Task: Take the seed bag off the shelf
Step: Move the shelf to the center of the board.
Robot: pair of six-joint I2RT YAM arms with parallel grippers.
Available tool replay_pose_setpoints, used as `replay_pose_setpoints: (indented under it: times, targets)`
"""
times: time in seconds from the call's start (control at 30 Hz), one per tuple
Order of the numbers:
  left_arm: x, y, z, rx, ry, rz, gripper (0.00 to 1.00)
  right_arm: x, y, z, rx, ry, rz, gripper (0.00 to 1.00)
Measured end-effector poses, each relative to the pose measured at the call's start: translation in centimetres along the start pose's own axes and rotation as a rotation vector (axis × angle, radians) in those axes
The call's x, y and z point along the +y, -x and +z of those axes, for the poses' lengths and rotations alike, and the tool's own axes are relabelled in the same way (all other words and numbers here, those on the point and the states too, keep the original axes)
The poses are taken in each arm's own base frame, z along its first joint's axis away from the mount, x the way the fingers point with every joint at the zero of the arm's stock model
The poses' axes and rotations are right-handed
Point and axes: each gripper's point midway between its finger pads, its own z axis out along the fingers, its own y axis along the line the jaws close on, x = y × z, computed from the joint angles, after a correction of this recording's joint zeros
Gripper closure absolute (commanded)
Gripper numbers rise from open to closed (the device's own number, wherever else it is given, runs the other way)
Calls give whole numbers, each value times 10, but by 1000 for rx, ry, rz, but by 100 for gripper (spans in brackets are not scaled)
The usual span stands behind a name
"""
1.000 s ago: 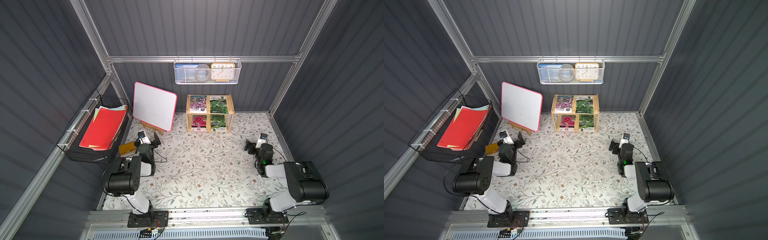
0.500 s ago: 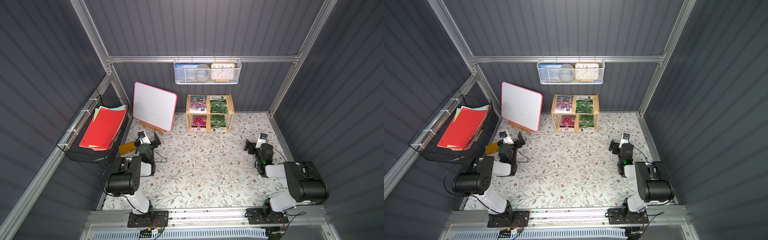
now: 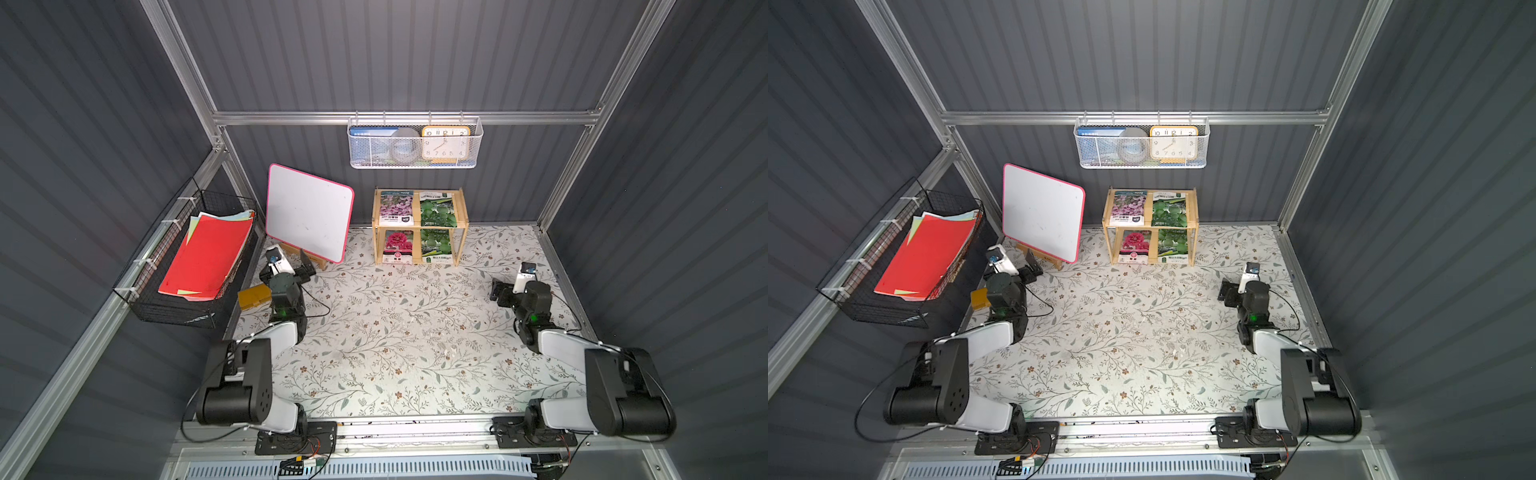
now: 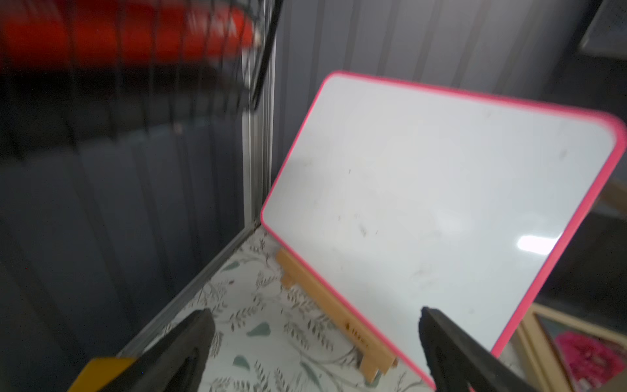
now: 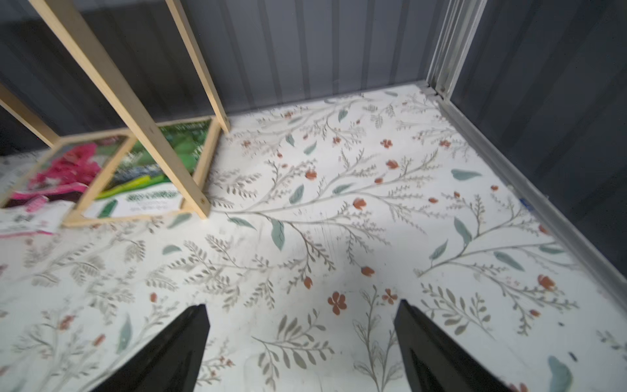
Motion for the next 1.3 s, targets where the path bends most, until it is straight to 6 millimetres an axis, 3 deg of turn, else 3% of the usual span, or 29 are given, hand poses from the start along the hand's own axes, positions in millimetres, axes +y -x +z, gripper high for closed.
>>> replay_pose_setpoints:
  times: [0.1, 0.2, 0.27, 0.33, 0.47, 0.57, 0.83, 0.93, 1.3]
  targets:
    - [-34, 55, -8, -68, -61, -39, 0, 23, 50, -22, -69, 73, 65, 7]
    - [-85, 69, -19, -41, -181, -47, 0, 54, 67, -36, -32, 152, 125, 7]
    - [-118, 55, -29, 23, -272, -42, 0, 78, 61, -36, 55, 189, 134, 7]
    - [-137, 31, -37, 90, -323, -37, 0, 102, 51, -35, 141, 218, 116, 7]
    - [-149, -24, -52, 205, -361, -34, 0, 141, 33, -32, 258, 255, 57, 9]
    - [-155, -47, -48, 234, -381, -40, 0, 148, 24, -22, 301, 237, 26, 10]
    - [-195, -110, -20, 226, -497, -55, 0, 147, 10, 23, 343, 148, -41, 9]
    - [-202, -122, -14, 204, -511, -51, 0, 147, 6, 33, 348, 131, -58, 9]
    - [-235, -98, 12, 68, -548, 21, 0, 146, 18, 45, 275, 110, -69, 10]
